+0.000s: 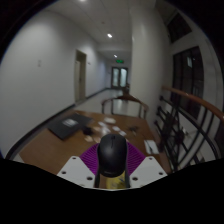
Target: Arrange mouse
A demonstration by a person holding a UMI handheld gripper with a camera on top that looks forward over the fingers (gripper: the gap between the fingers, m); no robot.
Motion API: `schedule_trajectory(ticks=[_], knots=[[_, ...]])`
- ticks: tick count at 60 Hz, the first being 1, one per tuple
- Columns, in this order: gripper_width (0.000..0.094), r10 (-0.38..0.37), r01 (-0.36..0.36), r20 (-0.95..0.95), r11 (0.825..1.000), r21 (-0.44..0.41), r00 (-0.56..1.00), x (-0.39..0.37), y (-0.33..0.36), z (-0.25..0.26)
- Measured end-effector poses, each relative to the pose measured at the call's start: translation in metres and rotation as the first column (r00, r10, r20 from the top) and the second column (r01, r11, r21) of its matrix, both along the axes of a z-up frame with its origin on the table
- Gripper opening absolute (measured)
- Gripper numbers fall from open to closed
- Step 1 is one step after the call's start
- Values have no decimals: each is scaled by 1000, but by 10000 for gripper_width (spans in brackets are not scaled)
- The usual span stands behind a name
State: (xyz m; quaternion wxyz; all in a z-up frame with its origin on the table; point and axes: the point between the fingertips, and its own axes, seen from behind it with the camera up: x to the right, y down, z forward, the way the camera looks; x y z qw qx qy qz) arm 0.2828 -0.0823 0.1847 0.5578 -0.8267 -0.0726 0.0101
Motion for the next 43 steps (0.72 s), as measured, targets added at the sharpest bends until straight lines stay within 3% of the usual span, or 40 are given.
schedule_trajectory(ticks=[4,9,16,19,24,28,33,36,43], knots=[[339,-70,72,19,992,-104,997,49,-8,-51],[336,-119,122,28,969,-216,993,81,-18,-115],[337,-127,132,35,949,-287,991,95,-23,-171],[366,-116,116,16,953,-279,993,102,-29,-171],[495,-101,94,-9,951,-294,995,99,-27,-177],[574,-46,45,5,950,-309,999,101,-33,-176],[879,-15,24,30,946,-323,999,114,-51,-169],[841,-10,10,1,951,-309,1000,112,-57,-164],[852,30,-53,-84,958,-280,996,114,-97,-144]])
